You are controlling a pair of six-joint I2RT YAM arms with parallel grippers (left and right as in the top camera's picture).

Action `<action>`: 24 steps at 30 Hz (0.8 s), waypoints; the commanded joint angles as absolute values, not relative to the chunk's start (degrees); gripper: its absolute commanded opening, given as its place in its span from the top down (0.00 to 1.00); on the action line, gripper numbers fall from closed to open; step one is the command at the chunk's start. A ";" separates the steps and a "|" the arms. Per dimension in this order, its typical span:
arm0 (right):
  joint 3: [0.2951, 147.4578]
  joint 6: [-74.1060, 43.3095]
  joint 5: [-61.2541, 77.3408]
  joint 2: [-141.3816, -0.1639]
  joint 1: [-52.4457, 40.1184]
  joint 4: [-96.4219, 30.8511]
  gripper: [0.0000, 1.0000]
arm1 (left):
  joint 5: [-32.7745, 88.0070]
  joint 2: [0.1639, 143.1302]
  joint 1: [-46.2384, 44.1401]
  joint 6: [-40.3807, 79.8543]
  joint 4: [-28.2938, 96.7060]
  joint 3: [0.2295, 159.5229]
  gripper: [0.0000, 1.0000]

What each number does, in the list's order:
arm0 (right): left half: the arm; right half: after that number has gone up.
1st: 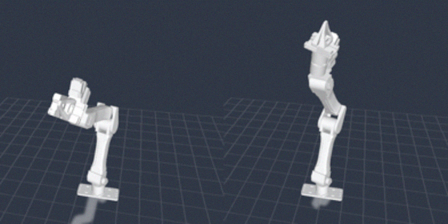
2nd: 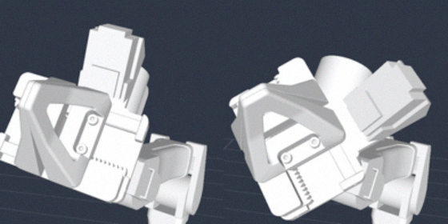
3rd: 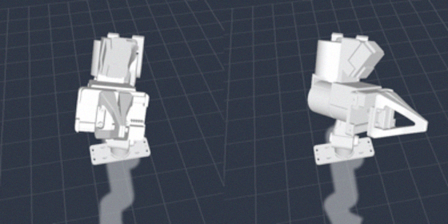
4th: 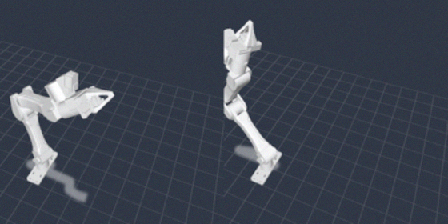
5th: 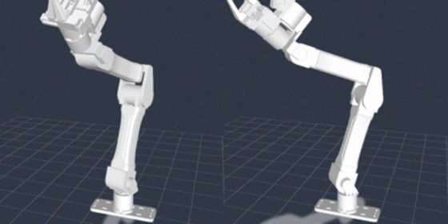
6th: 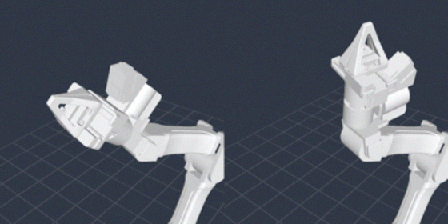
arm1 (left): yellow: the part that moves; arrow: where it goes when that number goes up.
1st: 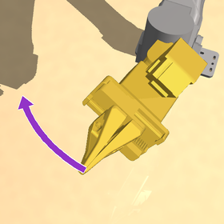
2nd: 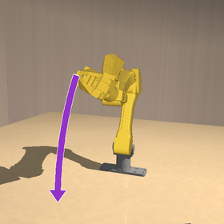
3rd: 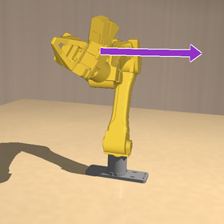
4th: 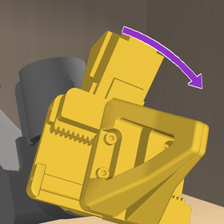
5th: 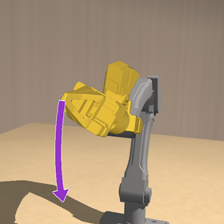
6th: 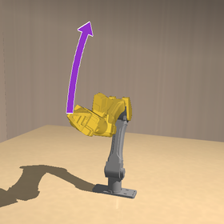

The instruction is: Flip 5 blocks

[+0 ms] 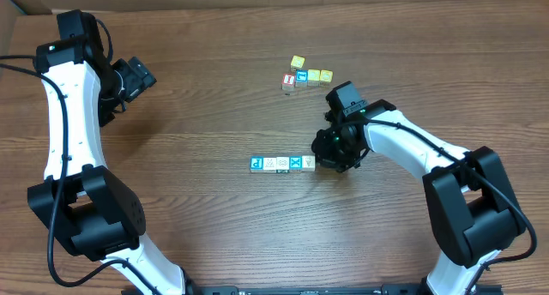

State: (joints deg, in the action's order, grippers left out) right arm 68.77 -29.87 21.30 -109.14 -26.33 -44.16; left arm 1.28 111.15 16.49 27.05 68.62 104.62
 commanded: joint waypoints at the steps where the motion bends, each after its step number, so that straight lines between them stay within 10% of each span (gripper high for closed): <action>1: 68.58 -30.20 21.04 -108.36 -27.35 -43.79 0.87 | 1.06 110.52 16.10 26.83 68.66 105.49 0.00; 17: 68.75 -23.68 17.41 -108.33 -21.17 -48.34 0.84 | 1.06 110.52 16.10 26.83 68.66 105.49 0.00; 24: 68.75 -19.97 17.43 -108.33 -13.10 -49.19 0.65 | 1.06 110.52 16.10 26.83 68.66 105.49 0.00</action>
State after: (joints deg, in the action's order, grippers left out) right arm 68.77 -23.29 17.98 -109.14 -15.64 -49.15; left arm 1.28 111.15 16.49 27.05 68.62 104.62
